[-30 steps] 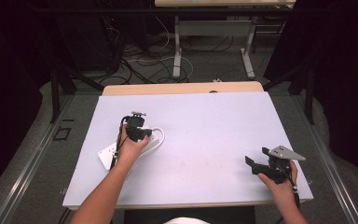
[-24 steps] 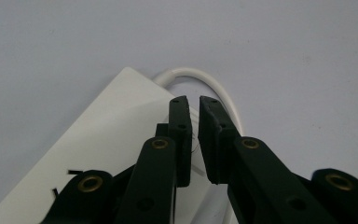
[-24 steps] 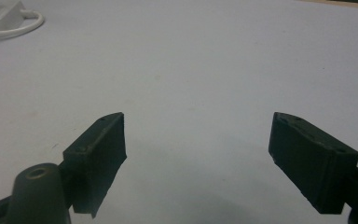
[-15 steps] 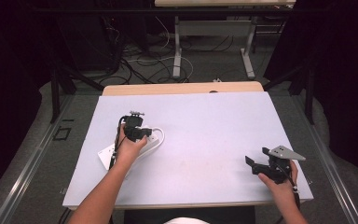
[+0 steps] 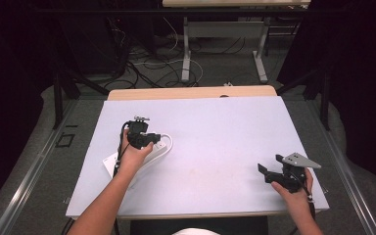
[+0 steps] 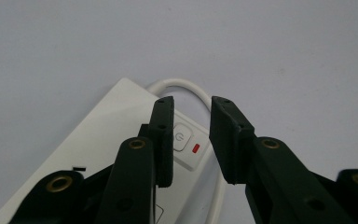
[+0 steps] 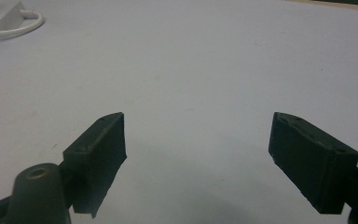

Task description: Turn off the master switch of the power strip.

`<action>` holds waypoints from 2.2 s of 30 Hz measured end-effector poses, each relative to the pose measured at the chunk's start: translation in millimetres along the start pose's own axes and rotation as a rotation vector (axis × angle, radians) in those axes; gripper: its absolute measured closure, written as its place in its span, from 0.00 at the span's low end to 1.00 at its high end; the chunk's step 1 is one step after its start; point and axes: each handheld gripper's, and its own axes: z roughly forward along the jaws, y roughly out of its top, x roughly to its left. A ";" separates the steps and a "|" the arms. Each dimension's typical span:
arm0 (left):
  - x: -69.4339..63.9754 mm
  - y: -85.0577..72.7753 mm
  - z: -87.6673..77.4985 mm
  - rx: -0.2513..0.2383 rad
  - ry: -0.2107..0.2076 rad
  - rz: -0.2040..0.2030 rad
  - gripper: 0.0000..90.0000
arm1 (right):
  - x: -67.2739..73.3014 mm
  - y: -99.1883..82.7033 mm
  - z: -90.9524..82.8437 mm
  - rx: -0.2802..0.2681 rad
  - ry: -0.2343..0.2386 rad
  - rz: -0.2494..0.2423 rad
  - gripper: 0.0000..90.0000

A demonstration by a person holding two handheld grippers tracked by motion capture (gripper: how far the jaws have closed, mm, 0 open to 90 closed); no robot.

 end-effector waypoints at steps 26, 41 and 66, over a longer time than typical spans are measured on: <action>-19.4 -12.8 -13.2 -0.074 -0.080 0.132 0.55 | 0.6 0.8 -1.8 0.012 -0.006 -0.007 0.21; -30.9 -22.8 -30.8 -0.142 -0.106 0.208 0.38 | 1.5 0.8 -1.4 0.001 -0.002 -0.004 0.21; 3.9 -65.7 -78.1 -0.203 -0.064 0.113 0.12 | 1.7 1.1 -1.2 -0.007 -0.005 -0.014 0.21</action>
